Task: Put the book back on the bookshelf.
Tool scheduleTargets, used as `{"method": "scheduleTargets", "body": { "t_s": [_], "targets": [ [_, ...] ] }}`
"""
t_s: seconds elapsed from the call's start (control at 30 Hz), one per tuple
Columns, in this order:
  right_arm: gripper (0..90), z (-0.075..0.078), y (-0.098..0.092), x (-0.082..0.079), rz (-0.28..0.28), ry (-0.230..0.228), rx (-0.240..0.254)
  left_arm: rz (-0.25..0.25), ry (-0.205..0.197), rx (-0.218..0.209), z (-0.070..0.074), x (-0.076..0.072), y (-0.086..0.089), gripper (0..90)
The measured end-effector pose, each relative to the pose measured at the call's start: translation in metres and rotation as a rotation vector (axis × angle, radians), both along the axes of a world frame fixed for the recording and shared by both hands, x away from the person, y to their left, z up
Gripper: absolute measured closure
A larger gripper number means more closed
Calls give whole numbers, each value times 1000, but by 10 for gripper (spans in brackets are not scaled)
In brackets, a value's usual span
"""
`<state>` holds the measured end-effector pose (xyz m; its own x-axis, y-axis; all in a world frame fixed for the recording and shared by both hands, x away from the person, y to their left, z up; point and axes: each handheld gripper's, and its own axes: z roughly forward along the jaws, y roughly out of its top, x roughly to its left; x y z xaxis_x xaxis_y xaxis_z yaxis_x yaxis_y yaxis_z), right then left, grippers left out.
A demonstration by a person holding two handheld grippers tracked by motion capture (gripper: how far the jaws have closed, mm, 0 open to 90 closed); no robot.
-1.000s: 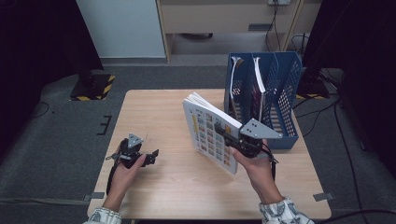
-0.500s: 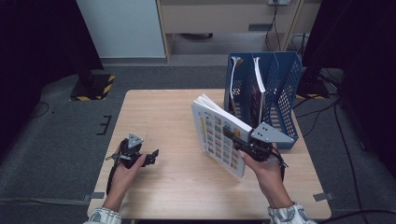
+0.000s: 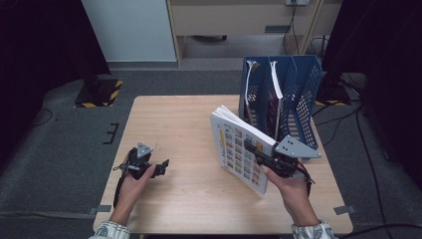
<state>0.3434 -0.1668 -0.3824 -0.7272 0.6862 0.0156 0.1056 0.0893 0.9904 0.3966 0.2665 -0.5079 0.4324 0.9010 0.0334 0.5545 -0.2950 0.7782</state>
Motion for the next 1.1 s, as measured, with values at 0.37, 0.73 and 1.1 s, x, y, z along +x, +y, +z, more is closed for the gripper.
{"method": "scheduleTargets", "body": {
  "t_s": [0.37, 0.73, 1.1],
  "targets": [
    [736, 1, -12, -5, -1, 8, 6, 0, -2, 2, 0, 0, 0, 58],
    [735, 2, -24, -9, -28, 6, -2, 6, 1, -4, 0, 0, 1, 58],
    [735, -3, -30, -12, -45, 17, -5, 5, -1, -5, 1, 0, 1, 58]
  ]
}}
